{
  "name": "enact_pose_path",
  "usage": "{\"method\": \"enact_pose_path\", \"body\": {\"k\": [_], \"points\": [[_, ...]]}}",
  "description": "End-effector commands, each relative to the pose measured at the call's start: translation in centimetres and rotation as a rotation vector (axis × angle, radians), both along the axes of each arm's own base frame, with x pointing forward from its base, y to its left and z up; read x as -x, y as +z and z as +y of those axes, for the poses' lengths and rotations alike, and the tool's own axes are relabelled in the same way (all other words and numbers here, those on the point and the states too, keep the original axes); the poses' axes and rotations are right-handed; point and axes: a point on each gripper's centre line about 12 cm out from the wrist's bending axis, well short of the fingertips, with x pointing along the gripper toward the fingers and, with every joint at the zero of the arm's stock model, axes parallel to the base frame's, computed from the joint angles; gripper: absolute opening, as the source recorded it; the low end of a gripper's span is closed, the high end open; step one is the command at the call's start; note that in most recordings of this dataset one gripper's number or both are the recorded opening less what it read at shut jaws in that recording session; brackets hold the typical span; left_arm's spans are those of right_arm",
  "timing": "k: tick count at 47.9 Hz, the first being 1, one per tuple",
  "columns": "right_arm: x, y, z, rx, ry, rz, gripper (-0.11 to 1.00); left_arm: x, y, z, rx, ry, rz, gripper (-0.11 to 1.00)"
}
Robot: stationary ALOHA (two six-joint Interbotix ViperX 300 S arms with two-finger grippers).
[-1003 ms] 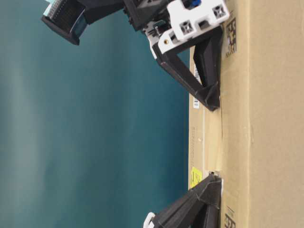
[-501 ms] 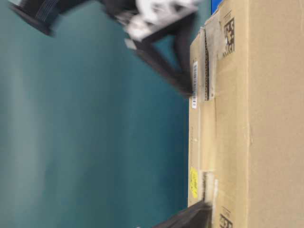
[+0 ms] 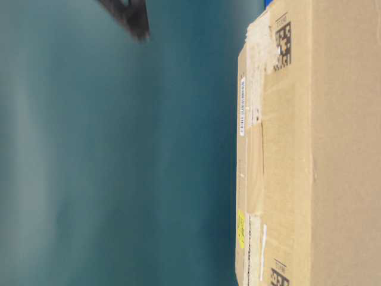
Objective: Apply tape along the seams of the closed cardboard box to seal it securely.
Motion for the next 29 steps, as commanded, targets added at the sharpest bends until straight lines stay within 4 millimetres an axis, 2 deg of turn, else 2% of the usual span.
{"method": "enact_pose_path", "body": {"k": [1, 13, 22, 29], "points": [[1.4, 0.6, 0.0, 0.001, 0.004, -0.02, -0.01, 1.1, 0.6, 0.1, 0.003, 0.003, -0.029, 0.0], [5.6, -2.0, 0.1, -0.014, 0.008, 0.006, -0.01, 4.1, -0.7, 0.0, 0.005, 0.001, -0.034, 0.0], [7.1, -4.3, 0.0, -0.03, 0.002, 0.052, -0.01, 5.4, -1.9, 0.0, 0.008, 0.001, -0.014, 0.0], [7.2, -5.1, 0.0, -0.031, 0.002, 0.075, -0.01, 5.7, -2.4, -0.1, 0.03, 0.007, -0.005, 0.0]]}}
